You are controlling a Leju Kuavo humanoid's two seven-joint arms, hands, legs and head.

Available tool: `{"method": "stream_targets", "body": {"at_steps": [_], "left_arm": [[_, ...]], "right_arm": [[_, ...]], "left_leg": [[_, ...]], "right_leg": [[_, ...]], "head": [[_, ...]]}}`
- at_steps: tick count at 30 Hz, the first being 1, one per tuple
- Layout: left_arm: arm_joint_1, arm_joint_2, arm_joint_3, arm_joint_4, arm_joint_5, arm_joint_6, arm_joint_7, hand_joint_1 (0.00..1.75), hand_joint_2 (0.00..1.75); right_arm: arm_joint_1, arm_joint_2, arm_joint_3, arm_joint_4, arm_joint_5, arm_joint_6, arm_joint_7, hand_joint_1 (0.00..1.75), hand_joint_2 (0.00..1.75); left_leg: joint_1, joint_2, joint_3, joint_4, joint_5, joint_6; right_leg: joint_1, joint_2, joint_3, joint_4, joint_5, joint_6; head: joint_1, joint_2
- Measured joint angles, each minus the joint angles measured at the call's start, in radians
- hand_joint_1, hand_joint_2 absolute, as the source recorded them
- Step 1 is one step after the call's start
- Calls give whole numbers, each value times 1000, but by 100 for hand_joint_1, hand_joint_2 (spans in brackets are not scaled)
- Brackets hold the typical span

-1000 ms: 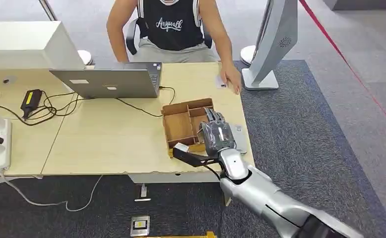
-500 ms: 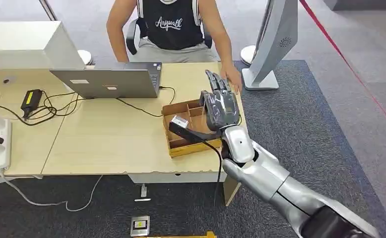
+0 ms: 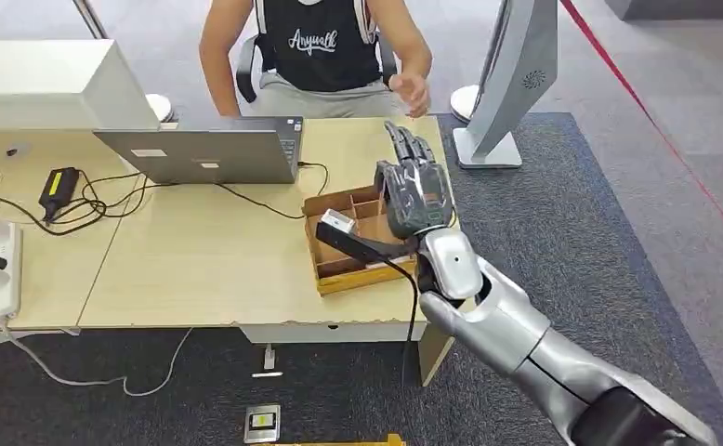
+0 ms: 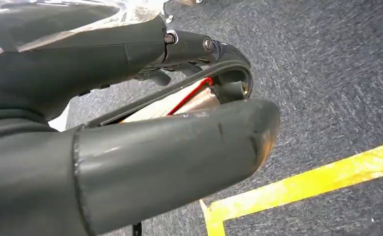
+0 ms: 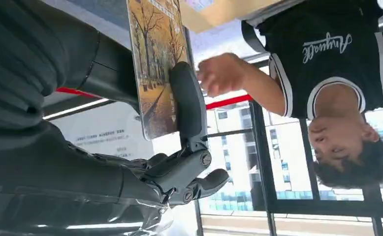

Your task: Pass the card to the sensor for recognition and then transmit it.

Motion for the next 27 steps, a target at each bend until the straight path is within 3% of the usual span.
{"method": "stream_targets", "body": {"at_steps": [9,13,21,27], "left_arm": [[-1,0,0,0,-3,0,0,0,0],[-7,0,-7,0,-28,-6,0,0,0],[-49,0,-27,0,-66,-20,4,0,0],[-50,0,-34,1,-64,-23,-1,0,0]], "right_arm": [[-17,10,-5,31,-6,0,-11,175,175],[-47,16,-6,64,-23,43,-5,175,175],[-242,70,12,279,-49,71,-17,175,175],[-351,146,39,451,-33,39,20,175,175]], "left_leg": [[0,0,0,0,0,0],[0,0,-1,0,0,0],[0,0,-1,0,1,0],[1,0,-1,0,1,0]], "right_leg": [[0,0,0,0,0,0],[0,0,0,0,0,0],[0,0,0,1,1,0],[1,0,-1,1,0,0]], "head": [[0,0],[0,0],[0,0],[0,0]]}}
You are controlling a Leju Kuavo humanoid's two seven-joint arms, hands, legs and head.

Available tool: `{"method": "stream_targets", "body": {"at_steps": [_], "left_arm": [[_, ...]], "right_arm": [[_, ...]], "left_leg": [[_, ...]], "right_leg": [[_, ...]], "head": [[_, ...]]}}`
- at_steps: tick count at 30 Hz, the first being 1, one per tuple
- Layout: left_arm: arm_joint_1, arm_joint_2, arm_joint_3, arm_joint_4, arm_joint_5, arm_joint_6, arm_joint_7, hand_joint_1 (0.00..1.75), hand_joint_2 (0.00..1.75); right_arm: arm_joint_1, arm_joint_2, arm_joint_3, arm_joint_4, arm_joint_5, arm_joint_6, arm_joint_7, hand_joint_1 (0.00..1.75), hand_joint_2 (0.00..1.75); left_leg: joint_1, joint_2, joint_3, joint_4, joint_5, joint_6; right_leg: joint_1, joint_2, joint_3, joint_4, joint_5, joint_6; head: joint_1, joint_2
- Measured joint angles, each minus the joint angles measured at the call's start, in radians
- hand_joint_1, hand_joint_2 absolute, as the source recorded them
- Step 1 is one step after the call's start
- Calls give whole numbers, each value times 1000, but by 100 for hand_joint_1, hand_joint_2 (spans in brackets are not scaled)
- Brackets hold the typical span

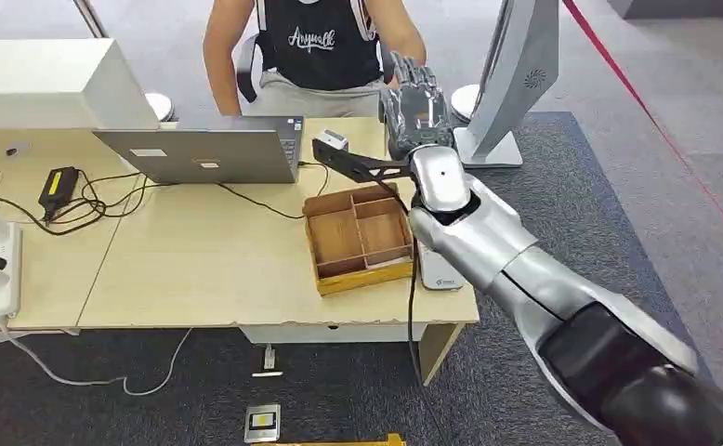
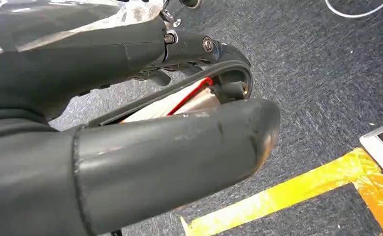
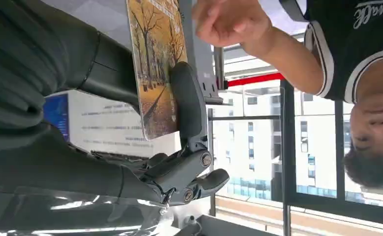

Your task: Pass the card to the sensor for recognition and then transmit it.

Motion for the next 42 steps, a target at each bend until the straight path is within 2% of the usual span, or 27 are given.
{"method": "stream_targets", "body": {"at_steps": [10,21,33,34,35,36,38,39,42], "left_arm": [[16,2,0,5,16,8,-18,0,0],[23,0,0,5,17,8,-18,0,0],[26,-1,0,5,24,8,-18,0,0],[27,-1,0,5,25,8,-18,0,0],[29,-1,0,5,25,8,-18,0,0],[31,-1,0,5,27,8,-17,0,0],[34,-1,0,5,29,9,-16,0,0],[34,-1,0,5,32,10,-14,0,0],[35,-1,0,5,37,12,-13,0,0]], "right_arm": [[-59,76,35,191,8,-6,50,175,175],[-74,99,64,294,3,-3,62,175,175],[-76,113,84,330,2,-4,65,175,175],[-76,114,85,332,1,-4,66,164,175],[-76,114,87,334,0,-4,68,99,175],[-76,114,88,336,0,-5,69,5,175],[-75,114,90,339,-2,-6,70,0,175],[-75,114,92,341,-2,-7,71,0,0],[-74,114,98,347,6,-12,77,0,0]], "left_leg": [[0,0,0,0,0,0],[0,0,1,0,0,0],[0,0,0,0,0,0],[0,0,0,0,0,0],[0,0,1,0,0,0],[0,0,1,0,0,0],[0,0,1,0,0,0],[0,0,1,0,0,0],[0,0,1,0,0,0]], "right_leg": [[0,0,0,0,0,0],[0,0,0,0,0,0],[0,0,0,0,0,0],[0,0,0,0,0,0],[0,0,0,0,0,0],[0,0,0,0,0,0],[0,0,0,0,0,0],[0,0,0,0,0,0],[0,0,0,0,0,0]], "head": [[0,0],[0,0],[0,0],[0,0],[0,0],[0,0],[0,0],[0,0],[0,0]]}}
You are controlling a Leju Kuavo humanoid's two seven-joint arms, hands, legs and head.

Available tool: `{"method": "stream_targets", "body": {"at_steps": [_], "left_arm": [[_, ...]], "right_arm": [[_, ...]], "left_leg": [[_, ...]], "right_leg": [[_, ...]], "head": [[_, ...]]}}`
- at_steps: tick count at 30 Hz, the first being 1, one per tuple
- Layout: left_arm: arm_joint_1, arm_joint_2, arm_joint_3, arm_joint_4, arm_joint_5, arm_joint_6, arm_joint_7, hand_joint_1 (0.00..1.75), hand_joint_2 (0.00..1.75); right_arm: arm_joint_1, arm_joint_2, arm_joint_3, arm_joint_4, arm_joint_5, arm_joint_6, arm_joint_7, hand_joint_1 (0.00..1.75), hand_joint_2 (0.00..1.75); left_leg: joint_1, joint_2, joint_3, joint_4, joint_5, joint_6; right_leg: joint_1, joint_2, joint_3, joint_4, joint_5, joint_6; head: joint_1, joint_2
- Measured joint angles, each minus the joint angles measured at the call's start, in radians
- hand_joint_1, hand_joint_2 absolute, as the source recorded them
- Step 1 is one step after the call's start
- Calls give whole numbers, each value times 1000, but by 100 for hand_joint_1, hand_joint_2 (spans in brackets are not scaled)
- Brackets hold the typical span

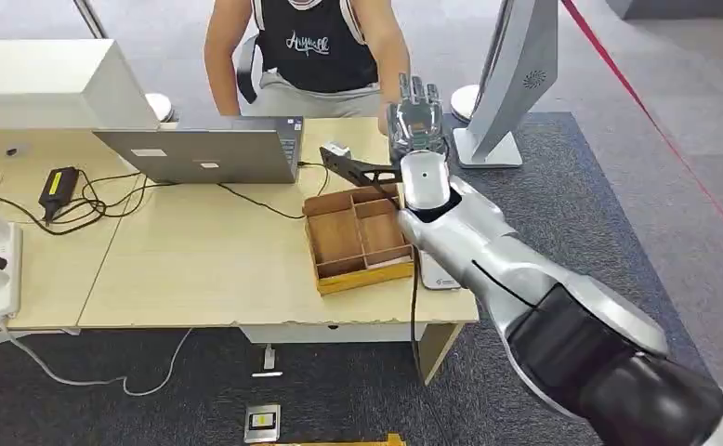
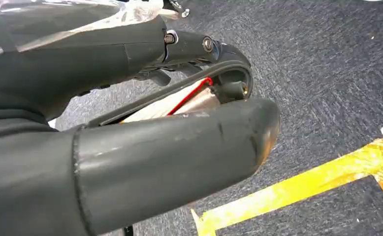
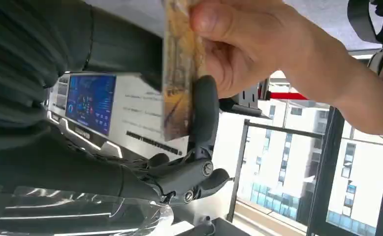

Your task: Pass the card to the sensor for recognition and then transmit it.

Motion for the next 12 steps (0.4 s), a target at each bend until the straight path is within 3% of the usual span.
{"method": "stream_targets", "body": {"at_steps": [12], "left_arm": [[2,0,0,0,0,0,0,0,0]], "right_arm": [[1,-7,20,8,30,-18,1,0,0]], "left_leg": [[0,0,0,0,0,0]], "right_leg": [[0,0,0,0,0,0]], "head": [[0,0]]}}
